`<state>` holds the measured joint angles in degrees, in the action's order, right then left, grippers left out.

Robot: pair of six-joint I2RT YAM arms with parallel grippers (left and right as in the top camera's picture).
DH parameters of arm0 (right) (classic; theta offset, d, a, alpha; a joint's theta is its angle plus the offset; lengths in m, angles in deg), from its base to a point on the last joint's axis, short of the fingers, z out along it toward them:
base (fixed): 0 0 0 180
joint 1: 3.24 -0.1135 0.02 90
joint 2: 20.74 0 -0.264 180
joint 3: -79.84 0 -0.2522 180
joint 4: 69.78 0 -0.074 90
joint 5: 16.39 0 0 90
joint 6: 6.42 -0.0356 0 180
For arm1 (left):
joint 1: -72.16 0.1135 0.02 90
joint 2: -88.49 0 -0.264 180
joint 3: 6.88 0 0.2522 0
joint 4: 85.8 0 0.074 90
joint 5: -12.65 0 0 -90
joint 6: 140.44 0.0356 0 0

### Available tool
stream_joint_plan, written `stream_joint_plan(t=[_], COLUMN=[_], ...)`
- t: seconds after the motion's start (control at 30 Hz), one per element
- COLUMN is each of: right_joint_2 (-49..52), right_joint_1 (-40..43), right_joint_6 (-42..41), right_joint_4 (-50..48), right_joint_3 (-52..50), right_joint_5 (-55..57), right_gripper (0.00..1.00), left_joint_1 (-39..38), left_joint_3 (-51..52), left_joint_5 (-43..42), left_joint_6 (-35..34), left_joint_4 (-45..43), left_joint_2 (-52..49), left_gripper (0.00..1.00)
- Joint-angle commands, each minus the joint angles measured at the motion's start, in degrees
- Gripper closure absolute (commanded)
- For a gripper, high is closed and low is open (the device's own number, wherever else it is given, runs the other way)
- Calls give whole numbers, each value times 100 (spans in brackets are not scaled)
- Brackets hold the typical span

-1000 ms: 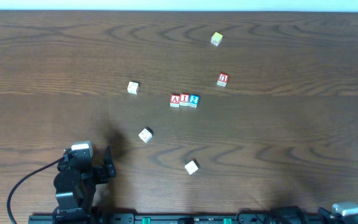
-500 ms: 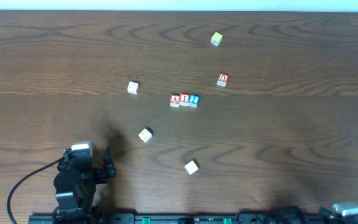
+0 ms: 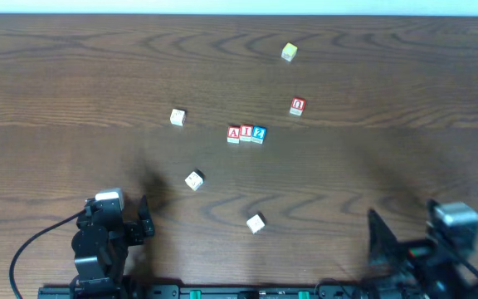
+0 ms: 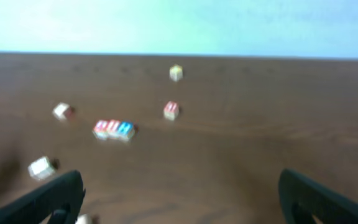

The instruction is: Spell out Ai2

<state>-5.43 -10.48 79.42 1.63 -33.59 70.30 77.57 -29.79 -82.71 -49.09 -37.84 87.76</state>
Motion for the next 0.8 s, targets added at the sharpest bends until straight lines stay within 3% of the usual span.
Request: stream_joint_plan(t=[0.0,0.23,0.77], right_joint_2=[-640,-1502,-1499], right_joint_1=[85,271,267], right_joint_6=[321,391,422], right_joint_4=[-522,-1143,-1143], right_joint_3=[-901,-2562,-4269], right_joint_5=[74,90,-11], right_gripper=[1,1,1], left_joint_1=[-17,-17,-17], left_joint_3=[31,31,31], left_joint_5=[-4,-4,-4], left_joint_6=[39,39,39], left_joint_4=[4,4,4], left_joint_2=[46,46,46], left_gripper=[5,5,5])
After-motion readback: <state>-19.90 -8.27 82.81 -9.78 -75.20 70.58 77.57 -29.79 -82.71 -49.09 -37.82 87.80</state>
